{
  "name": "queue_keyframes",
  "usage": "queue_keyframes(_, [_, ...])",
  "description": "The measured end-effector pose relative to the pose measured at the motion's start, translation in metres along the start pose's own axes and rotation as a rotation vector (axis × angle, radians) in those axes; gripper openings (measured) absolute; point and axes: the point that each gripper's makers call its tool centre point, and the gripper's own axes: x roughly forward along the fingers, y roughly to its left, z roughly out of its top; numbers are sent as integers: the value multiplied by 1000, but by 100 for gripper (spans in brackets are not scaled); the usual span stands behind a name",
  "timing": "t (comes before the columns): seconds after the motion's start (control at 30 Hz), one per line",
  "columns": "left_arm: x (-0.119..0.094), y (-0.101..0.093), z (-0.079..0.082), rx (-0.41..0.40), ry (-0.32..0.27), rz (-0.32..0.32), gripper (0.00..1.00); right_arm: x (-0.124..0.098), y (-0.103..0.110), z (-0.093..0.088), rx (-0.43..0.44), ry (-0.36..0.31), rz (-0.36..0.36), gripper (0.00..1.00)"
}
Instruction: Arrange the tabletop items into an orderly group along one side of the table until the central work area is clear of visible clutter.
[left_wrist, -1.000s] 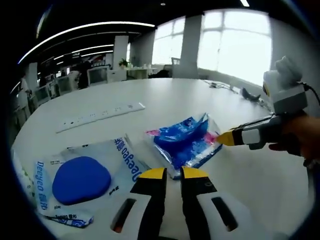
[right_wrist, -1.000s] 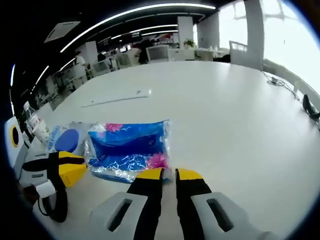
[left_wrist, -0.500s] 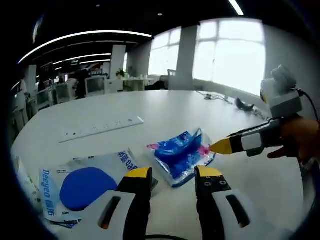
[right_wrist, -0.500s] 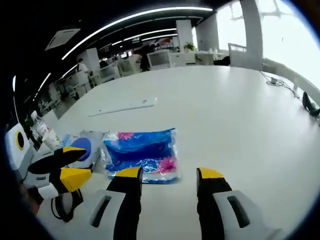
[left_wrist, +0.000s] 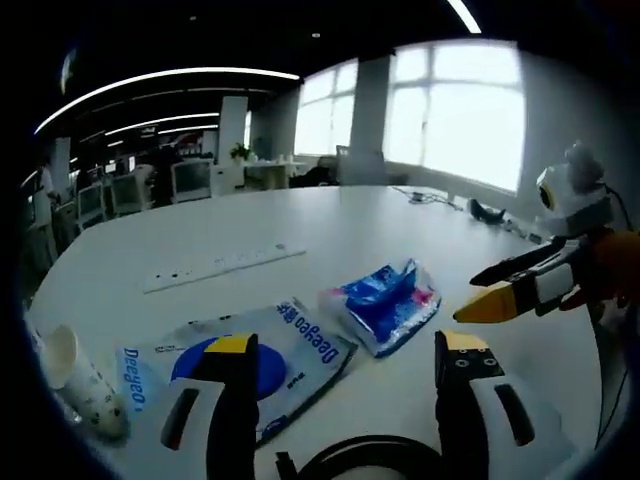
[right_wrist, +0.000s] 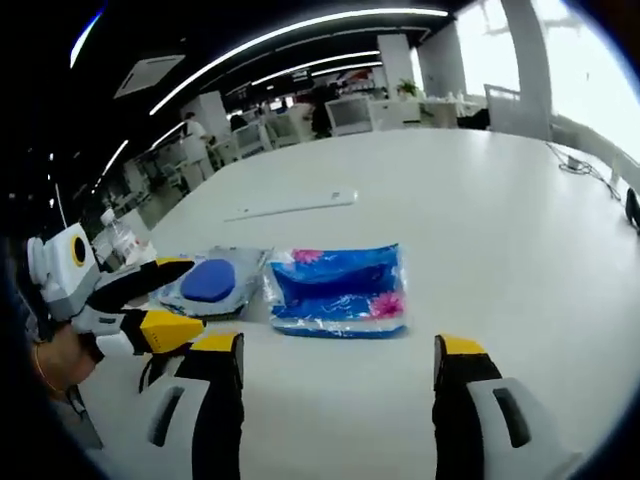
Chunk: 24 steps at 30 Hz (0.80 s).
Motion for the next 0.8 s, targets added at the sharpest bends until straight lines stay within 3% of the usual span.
queue_keyframes(0.13, [-8, 3, -5, 60, 18, -6, 78, -4, 14, -5, 8, 5, 34, 81])
queue_keyframes(0.37, [-25, 18, -10, 44, 24, 19, 92, -13, 39, -16, 1, 21, 65, 91])
queue_keyframes(0.8, [-54, 36, -29, 72, 58, 56, 97, -20, 77, -39, -20, 61, 115, 97])
